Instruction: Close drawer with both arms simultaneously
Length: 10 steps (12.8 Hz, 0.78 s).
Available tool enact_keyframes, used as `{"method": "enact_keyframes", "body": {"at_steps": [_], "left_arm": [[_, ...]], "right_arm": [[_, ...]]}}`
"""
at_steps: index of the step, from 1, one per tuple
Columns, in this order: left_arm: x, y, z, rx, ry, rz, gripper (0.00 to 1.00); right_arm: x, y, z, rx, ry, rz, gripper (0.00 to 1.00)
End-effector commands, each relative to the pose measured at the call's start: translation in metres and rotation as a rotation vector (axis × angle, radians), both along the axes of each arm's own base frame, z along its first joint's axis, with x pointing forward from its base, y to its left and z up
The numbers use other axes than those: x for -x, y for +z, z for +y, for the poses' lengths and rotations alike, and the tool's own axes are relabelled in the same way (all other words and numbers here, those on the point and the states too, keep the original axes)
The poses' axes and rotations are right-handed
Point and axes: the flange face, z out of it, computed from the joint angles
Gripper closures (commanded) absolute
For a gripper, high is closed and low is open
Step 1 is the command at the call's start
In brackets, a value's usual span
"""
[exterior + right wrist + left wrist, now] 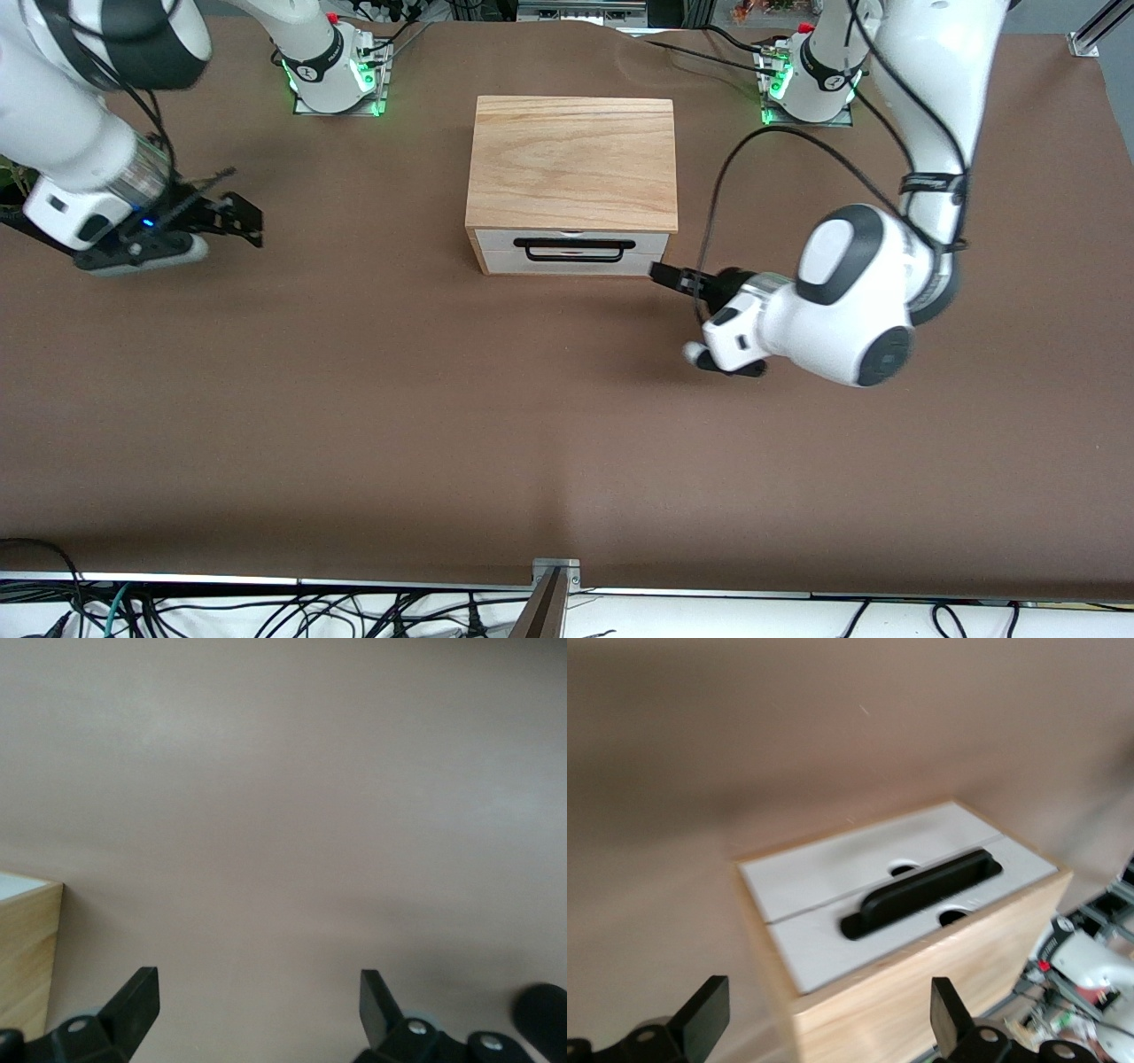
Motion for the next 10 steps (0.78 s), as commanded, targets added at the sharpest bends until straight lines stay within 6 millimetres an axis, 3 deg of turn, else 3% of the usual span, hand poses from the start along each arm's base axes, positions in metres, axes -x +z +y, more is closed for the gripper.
{"method": "enact_keyframes", "body": {"at_steps": [1, 2, 3, 5, 8, 10], "left_arm": [[-0.017, 0.032, 0.053, -0.099, 0.014, -0.093, 0.00], [-0.021, 0.035, 0.078, -0.173, 0.020, -0.116, 0.00], [-0.021, 0.060, 0.100, -0.252, 0.021, -0.174, 0.00], [-0.022, 0.081, 0.134, -0.345, 0.037, -0.224, 0.00], [-0.016, 0.121, 0.161, -0.438, 0.055, -0.295, 0.00], [-0.007, 0.167, 0.175, -0.504, 0.073, -0.379, 0.00]], "right_arm": [[-0.014, 0.044, -0.005, 0.034, -0.033, 0.025, 0.00], [-0.015, 0.049, -0.007, 0.030, -0.039, 0.023, 0.00], [-0.015, 0.051, -0.020, 0.029, -0.063, 0.019, 0.00], [-0.012, 0.056, -0.026, 0.019, -0.072, 0.016, 0.00], [-0.009, 0.060, -0.033, -0.074, -0.113, 0.029, 0.00], [-0.006, 0.064, -0.029, -0.095, -0.120, 0.029, 0.00]]}}
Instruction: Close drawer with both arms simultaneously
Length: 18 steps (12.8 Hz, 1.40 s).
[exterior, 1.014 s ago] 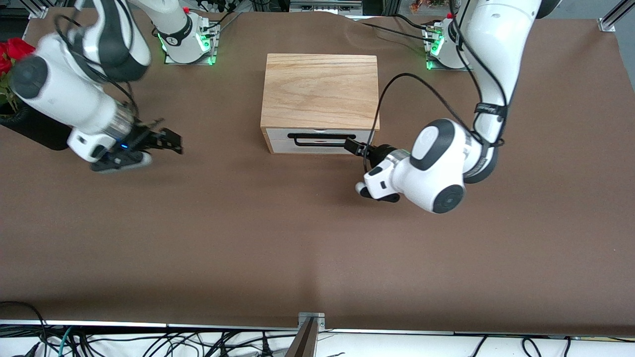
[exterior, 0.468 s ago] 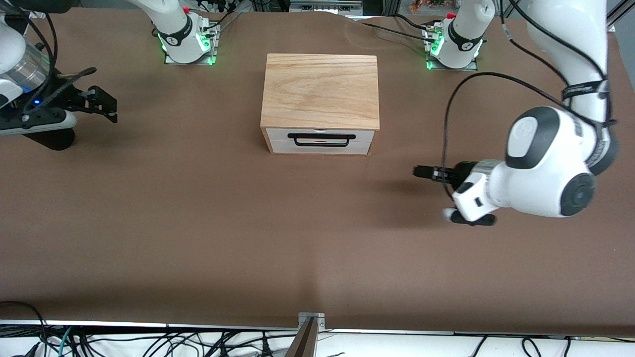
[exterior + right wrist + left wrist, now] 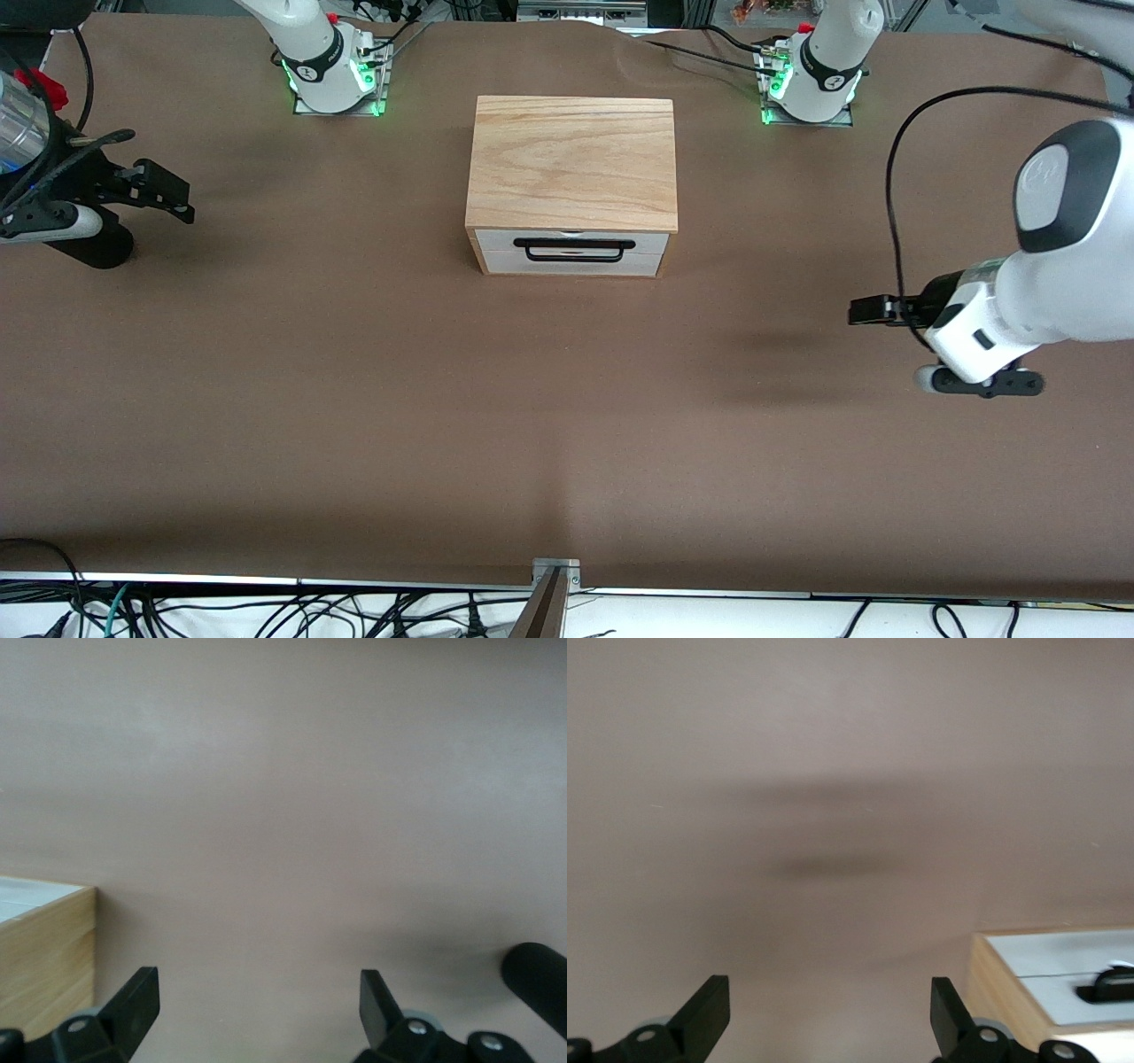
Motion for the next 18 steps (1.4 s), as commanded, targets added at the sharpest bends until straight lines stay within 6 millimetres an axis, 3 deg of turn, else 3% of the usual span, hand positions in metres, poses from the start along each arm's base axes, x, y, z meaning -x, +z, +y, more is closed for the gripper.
{"method": "enact_keyframes", "body": {"at_steps": [1, 3, 4, 7, 11, 18], "left_arm": [[0.022, 0.067, 0.017, -0.064, 0.012, -0.101, 0.00], [0.045, 0.105, 0.023, -0.063, 0.020, -0.156, 0.00], [0.057, 0.114, 0.026, -0.061, 0.027, -0.159, 0.00], [0.078, 0.110, 0.052, -0.060, 0.048, -0.123, 0.00], [0.088, 0.100, 0.044, -0.061, 0.031, -0.110, 0.00], [0.094, 0.095, 0.053, -0.043, -0.020, -0.108, 0.00]], "right_arm": [[0.004, 0.012, 0.001, -0.024, -0.028, 0.004, 0.00], [0.005, 0.013, 0.001, -0.019, -0.022, 0.005, 0.00], [0.005, 0.013, 0.002, -0.018, -0.020, 0.005, 0.00], [0.003, 0.018, 0.002, -0.012, -0.018, -0.007, 0.00], [0.001, 0.015, 0.007, -0.007, -0.009, -0.008, 0.00], [0.001, 0.014, 0.007, -0.005, -0.009, -0.003, 0.00]]}}
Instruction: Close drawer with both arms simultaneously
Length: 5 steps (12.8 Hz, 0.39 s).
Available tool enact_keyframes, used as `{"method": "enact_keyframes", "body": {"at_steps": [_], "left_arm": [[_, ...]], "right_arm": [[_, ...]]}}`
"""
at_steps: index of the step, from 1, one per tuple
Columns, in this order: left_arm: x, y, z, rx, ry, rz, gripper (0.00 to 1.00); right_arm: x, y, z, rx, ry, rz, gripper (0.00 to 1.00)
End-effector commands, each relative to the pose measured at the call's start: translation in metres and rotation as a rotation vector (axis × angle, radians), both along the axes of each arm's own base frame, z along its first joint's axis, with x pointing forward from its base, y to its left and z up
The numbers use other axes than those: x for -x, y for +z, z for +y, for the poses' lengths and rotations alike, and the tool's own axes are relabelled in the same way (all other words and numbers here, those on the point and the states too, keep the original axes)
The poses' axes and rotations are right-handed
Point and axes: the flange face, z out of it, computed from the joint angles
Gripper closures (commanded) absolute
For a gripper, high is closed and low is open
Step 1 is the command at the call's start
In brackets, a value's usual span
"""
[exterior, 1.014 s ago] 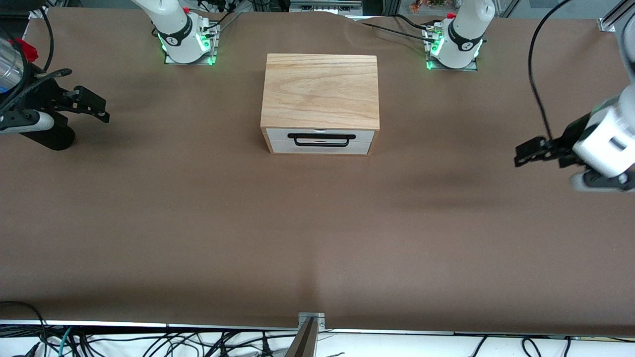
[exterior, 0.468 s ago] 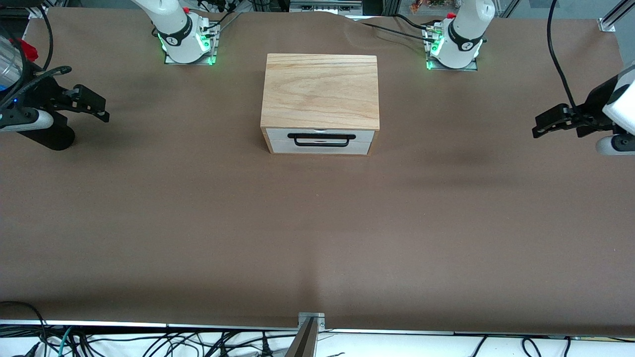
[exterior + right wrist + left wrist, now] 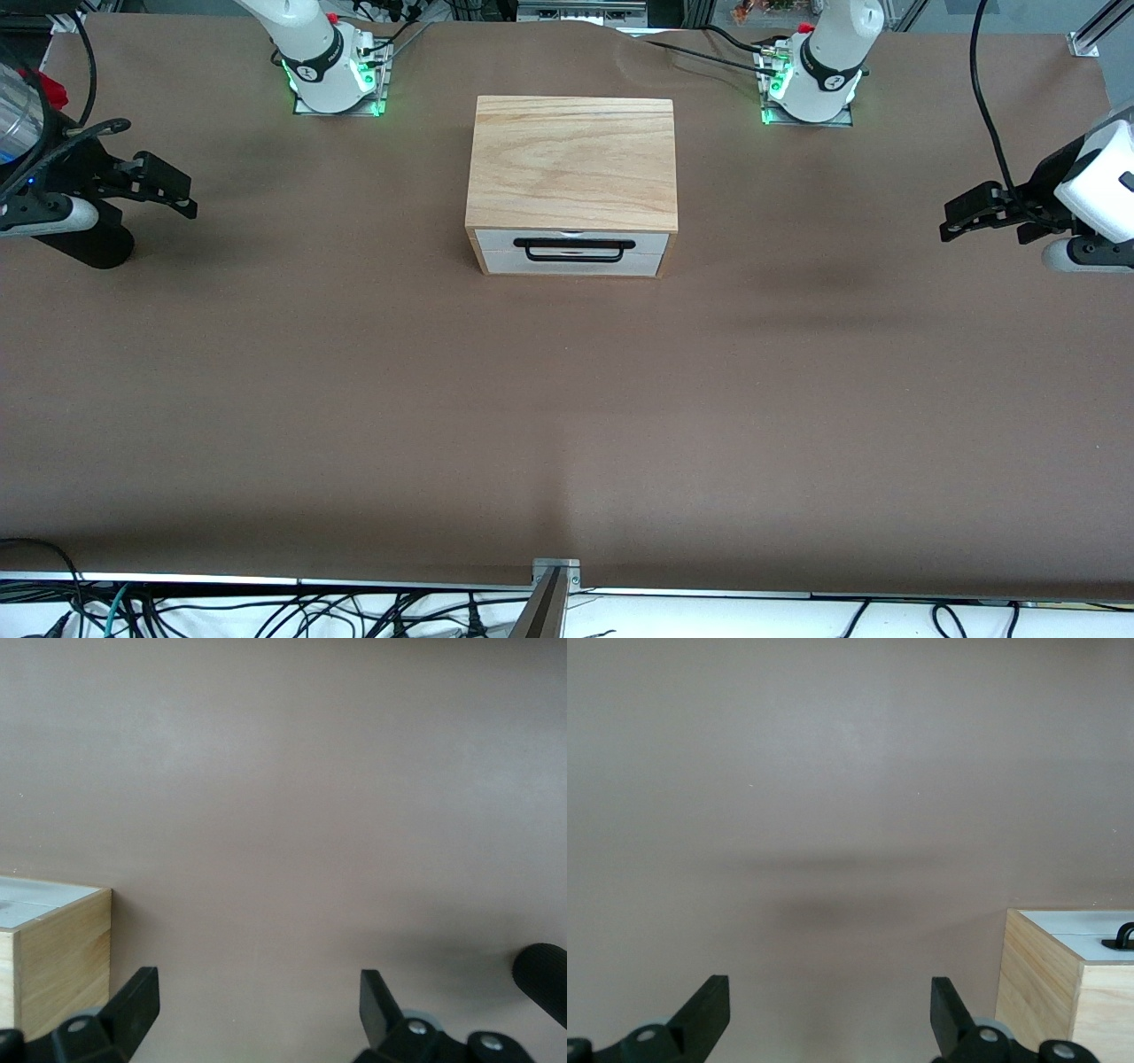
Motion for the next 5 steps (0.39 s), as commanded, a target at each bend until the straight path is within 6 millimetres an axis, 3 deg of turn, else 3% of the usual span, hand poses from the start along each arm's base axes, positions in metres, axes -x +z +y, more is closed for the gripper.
{"method": "enact_keyframes", "body": {"at_steps": [1, 5], "left_arm": [[0.006, 0.001, 0.003, -0.013, -0.030, -0.008, 0.00], [0.004, -0.002, 0.013, -0.012, -0.012, -0.003, 0.00]], "right_arm": [[0.000, 0.005, 0.001, 0.002, -0.005, 0.002, 0.00], [0.000, 0.004, 0.001, 0.004, -0.006, 0.008, 0.00]]}}
